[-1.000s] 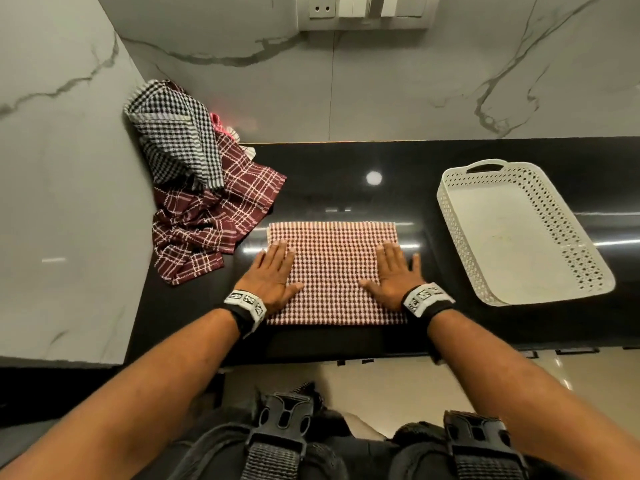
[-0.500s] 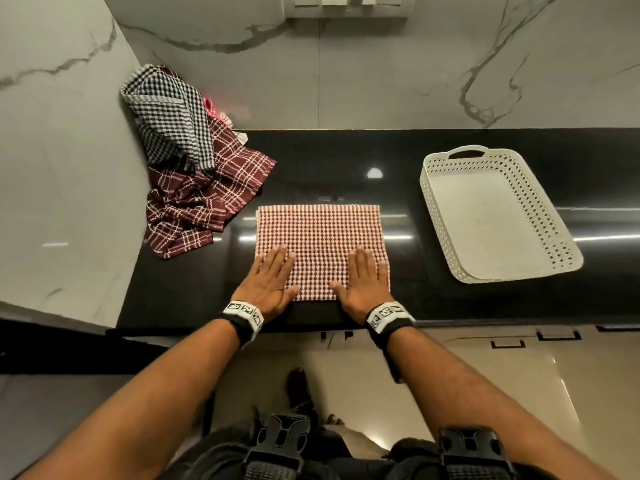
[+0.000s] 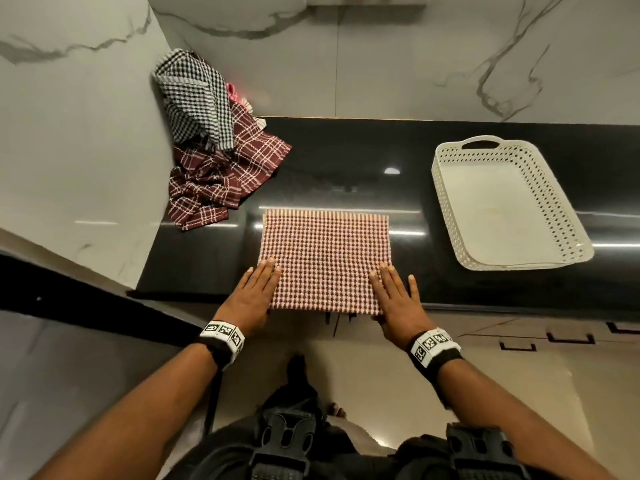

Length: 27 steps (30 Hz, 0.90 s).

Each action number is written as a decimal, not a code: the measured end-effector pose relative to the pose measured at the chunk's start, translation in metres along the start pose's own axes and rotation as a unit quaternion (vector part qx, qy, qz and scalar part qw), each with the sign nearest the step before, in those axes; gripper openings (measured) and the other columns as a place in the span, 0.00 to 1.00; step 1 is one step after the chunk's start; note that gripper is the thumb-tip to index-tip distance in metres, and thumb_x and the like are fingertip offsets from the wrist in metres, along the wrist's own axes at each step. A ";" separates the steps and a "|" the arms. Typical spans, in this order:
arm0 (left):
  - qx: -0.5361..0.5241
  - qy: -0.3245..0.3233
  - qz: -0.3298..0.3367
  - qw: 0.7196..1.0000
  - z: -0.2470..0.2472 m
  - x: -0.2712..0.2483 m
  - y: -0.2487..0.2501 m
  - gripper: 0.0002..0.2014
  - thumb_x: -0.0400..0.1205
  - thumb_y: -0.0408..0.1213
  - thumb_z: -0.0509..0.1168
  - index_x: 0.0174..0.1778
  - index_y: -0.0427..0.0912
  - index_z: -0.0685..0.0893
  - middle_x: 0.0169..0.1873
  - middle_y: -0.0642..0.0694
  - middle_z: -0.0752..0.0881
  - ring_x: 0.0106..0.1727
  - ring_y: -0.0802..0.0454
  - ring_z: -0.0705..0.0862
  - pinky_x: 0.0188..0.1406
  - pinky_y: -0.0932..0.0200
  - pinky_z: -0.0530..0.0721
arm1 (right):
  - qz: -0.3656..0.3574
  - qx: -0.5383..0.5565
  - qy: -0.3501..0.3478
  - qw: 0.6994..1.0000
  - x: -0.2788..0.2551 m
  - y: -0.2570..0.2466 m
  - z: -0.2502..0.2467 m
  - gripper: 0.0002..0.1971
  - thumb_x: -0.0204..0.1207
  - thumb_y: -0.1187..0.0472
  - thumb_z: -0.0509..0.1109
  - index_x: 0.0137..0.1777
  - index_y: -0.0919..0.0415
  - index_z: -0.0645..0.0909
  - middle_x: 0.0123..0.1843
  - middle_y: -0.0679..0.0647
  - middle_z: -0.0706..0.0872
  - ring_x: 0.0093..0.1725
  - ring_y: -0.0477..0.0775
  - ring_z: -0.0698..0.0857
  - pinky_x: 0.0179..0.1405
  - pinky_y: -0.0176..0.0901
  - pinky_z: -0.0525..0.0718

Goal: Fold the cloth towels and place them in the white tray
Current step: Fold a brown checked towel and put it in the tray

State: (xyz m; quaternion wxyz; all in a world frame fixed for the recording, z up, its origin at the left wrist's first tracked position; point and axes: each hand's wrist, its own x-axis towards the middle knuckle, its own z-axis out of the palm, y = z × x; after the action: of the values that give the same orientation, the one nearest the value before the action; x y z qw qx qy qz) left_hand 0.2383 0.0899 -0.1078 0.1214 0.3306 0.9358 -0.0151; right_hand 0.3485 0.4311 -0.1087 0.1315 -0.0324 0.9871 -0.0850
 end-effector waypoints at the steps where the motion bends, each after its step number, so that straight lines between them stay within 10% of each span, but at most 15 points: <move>1: -0.020 0.010 0.003 1.000 0.002 -0.002 0.000 0.42 0.82 0.35 0.61 0.86 0.41 0.41 0.85 0.43 0.37 0.87 0.45 0.38 0.83 0.50 0.35 | -0.003 0.018 0.022 1.000 -0.006 0.001 0.002 0.48 0.77 0.56 0.72 0.88 0.52 0.42 0.89 0.55 0.38 0.86 0.55 0.35 0.80 0.63 0.29; 5: -0.177 0.039 0.010 0.983 -0.004 -0.015 -0.016 0.34 0.76 0.31 0.71 0.81 0.43 0.72 0.83 0.43 0.68 0.83 0.45 0.67 0.83 0.51 0.60 | 0.004 0.183 0.066 0.981 -0.024 0.008 -0.007 0.34 0.72 0.71 0.69 0.80 0.53 0.73 0.85 0.51 0.67 0.86 0.52 0.61 0.86 0.57 0.44; 8: -0.280 0.091 -0.031 0.955 -0.034 -0.017 -0.022 0.15 0.75 0.35 0.69 0.56 0.55 0.85 0.52 0.49 0.90 0.55 0.45 0.89 0.58 0.54 0.84 | 0.066 0.345 0.120 0.928 -0.018 0.012 -0.029 0.23 0.70 0.76 0.68 0.60 0.53 0.87 0.62 0.51 0.89 0.65 0.54 0.85 0.72 0.49 0.75; 12: -0.351 0.132 -0.144 0.916 -0.072 0.014 -0.020 0.09 0.85 0.49 0.67 0.50 0.48 0.85 0.37 0.50 0.88 0.40 0.51 0.86 0.41 0.54 0.80 | 0.140 0.401 0.154 0.892 0.019 0.005 -0.065 0.07 0.81 0.65 0.67 0.48 0.56 0.86 0.44 0.53 0.90 0.45 0.53 0.86 0.47 0.48 0.82; 17: -0.306 0.079 -0.232 0.920 -0.075 0.068 -0.023 0.19 0.89 0.50 0.57 0.65 0.39 0.79 0.57 0.33 0.87 0.58 0.33 0.85 0.57 0.45 0.81 | 0.255 0.361 0.141 0.886 0.074 0.000 -0.069 0.12 0.85 0.57 0.62 0.58 0.63 0.82 0.58 0.64 0.88 0.57 0.65 0.86 0.57 0.48 0.80; 27: -0.189 0.096 -0.265 0.941 -0.059 0.084 -0.005 0.14 0.91 0.44 0.52 0.59 0.35 0.71 0.48 0.30 0.86 0.49 0.28 0.86 0.45 0.40 0.79 | 0.307 0.208 0.100 0.923 0.088 -0.017 -0.058 0.10 0.89 0.55 0.52 0.58 0.62 0.69 0.52 0.63 0.88 0.51 0.67 0.86 0.61 0.62 0.76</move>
State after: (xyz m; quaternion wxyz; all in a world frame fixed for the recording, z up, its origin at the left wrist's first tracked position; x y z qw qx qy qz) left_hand 0.1596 0.1443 -0.0707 0.0829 0.0415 0.9824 0.1621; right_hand 0.2491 0.4161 -0.0726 0.0557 0.3091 0.9168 -0.2466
